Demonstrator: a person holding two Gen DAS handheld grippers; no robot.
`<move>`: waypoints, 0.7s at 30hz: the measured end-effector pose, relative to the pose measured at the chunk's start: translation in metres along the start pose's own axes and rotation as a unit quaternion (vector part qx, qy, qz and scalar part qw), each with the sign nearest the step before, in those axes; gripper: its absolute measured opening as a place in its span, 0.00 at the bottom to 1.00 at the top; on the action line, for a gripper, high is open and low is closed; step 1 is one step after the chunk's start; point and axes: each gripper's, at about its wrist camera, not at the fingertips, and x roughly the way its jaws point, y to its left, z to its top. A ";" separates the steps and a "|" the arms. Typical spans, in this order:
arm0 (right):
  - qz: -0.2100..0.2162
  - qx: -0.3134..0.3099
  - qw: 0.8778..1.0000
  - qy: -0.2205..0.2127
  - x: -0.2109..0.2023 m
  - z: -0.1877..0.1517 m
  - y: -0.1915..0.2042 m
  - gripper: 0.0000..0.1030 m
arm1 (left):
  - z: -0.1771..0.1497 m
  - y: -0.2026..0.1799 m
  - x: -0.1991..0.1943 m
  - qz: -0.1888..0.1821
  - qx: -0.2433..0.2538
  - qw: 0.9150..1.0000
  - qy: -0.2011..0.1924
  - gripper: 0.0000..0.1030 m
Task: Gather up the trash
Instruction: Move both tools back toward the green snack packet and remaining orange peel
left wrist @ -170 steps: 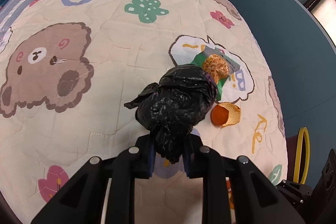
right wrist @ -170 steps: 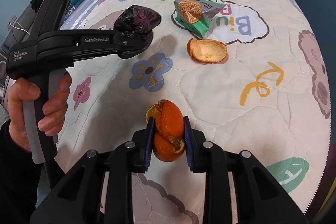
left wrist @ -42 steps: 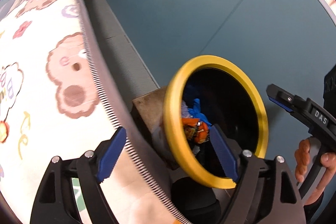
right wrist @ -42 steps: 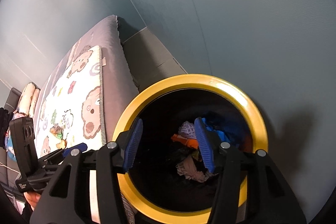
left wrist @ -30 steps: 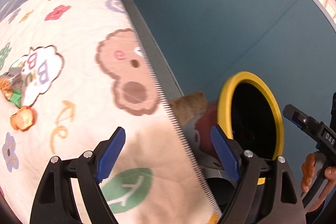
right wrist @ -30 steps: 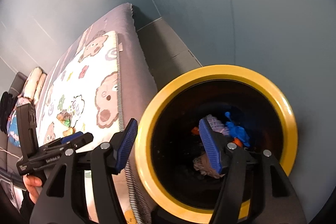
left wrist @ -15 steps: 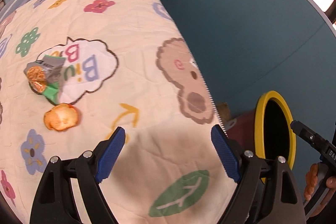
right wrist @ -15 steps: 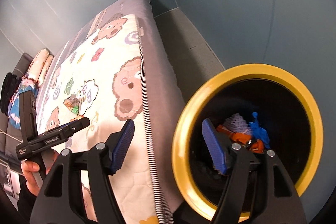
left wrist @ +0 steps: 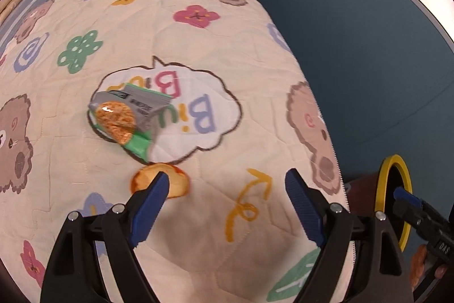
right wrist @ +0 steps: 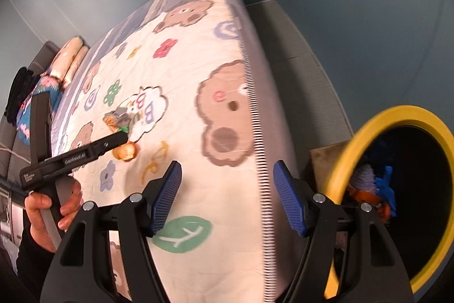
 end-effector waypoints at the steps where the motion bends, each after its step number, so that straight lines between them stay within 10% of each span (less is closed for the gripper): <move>1: 0.005 -0.005 1.000 0.004 0.006 0.001 0.009 0.62 | 0.003 0.007 0.000 0.003 -0.007 1.000 0.000 0.78; 21: 0.045 -0.068 0.994 0.069 0.096 0.005 0.122 0.62 | 0.030 0.094 0.010 0.044 -0.073 0.996 -0.007 0.78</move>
